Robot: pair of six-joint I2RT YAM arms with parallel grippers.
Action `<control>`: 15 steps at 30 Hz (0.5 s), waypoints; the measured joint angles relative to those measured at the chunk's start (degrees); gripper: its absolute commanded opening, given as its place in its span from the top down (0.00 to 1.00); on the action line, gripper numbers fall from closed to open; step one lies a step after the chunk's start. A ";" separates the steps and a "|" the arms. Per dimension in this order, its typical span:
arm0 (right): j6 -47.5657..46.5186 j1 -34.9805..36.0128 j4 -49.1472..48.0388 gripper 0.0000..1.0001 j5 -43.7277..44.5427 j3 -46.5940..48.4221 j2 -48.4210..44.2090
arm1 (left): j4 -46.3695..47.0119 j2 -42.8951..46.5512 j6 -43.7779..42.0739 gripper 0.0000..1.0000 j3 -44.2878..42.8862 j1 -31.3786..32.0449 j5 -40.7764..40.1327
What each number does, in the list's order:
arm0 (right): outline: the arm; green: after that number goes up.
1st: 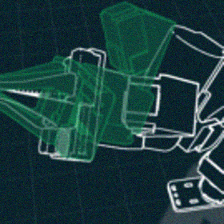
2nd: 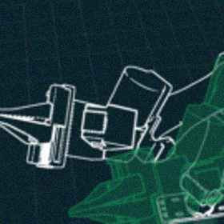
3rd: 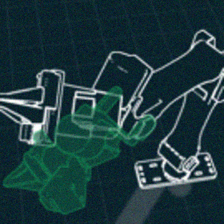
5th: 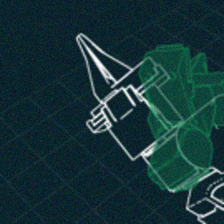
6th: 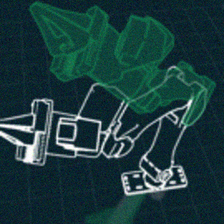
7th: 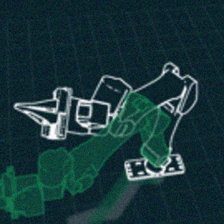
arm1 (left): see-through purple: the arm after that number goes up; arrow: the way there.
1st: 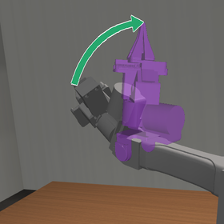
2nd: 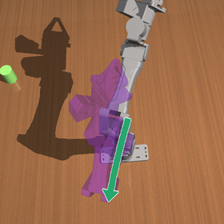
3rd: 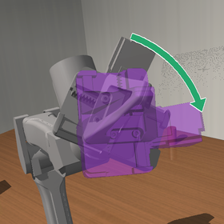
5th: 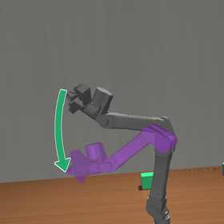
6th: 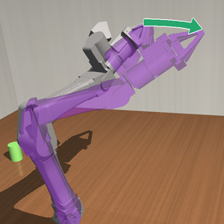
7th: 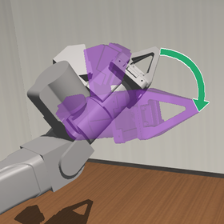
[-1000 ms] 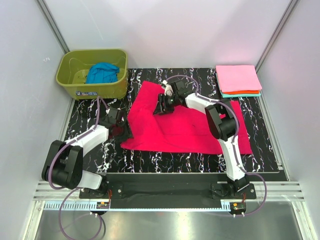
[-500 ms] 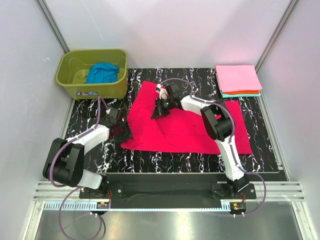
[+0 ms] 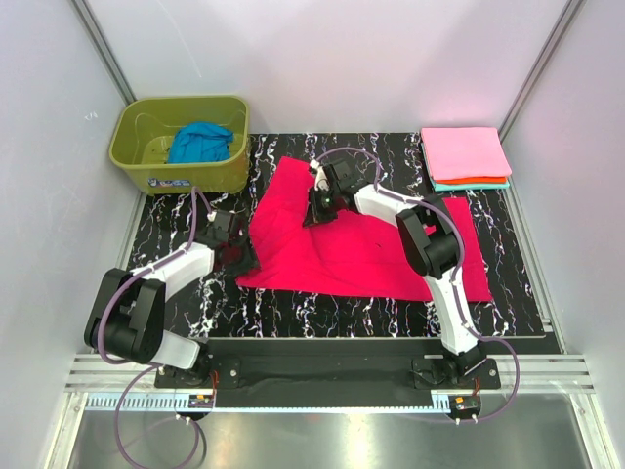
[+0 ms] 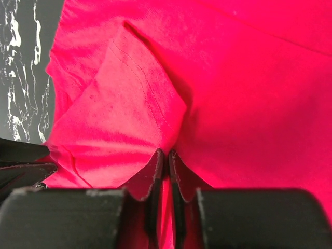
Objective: Fold and stack the t-shirts
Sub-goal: Fold the tshirt
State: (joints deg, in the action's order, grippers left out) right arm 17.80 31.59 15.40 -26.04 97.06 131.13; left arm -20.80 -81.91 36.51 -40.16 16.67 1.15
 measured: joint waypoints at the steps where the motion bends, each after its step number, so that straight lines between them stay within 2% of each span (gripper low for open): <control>1: -0.02 0.02 0.37 0.84 0.11 -0.02 0.00 | -0.09 -0.07 0.00 0.51 -0.11 0.00 -0.02; 3: 0.04 0.02 0.81 0.78 0.61 -0.02 -0.02 | -0.66 -0.39 0.00 0.50 -0.66 0.00 -0.07; 4: 0.15 0.02 0.87 0.67 1.03 -0.09 -0.07 | -0.79 -0.48 -0.02 0.50 -0.87 0.02 -0.26; 5: 0.44 0.00 1.36 0.63 1.77 -0.24 -0.26 | -1.18 -0.63 -0.02 0.50 -1.18 0.04 -0.55; 7: 0.81 0.00 2.99 0.62 3.02 -0.28 -0.87 | -2.25 -0.70 -0.07 0.49 -1.73 0.04 -1.55; 10: 2.03 0.00 6.43 0.71 4.66 -0.66 -3.54 | -4.26 -0.39 -0.07 0.48 -2.23 0.02 -3.91; 11: 2.67 -0.04 7.13 0.83 4.57 -1.27 -4.90 | -5.03 -0.02 -0.07 0.48 -2.23 0.02 -4.72; 12: 3.48 -0.04 7.54 0.88 4.37 -2.10 -6.54 | -5.95 0.55 -0.07 0.48 -2.23 0.02 -5.53; 15: 6.47 0.13 7.69 0.95 3.39 -5.14 -11.54 | -8.46 3.13 -0.22 0.46 -2.25 0.17 -7.28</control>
State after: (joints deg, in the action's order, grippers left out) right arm 24.27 31.73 23.09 -22.65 91.92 119.59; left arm -29.26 -78.78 36.29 -42.41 16.84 -6.13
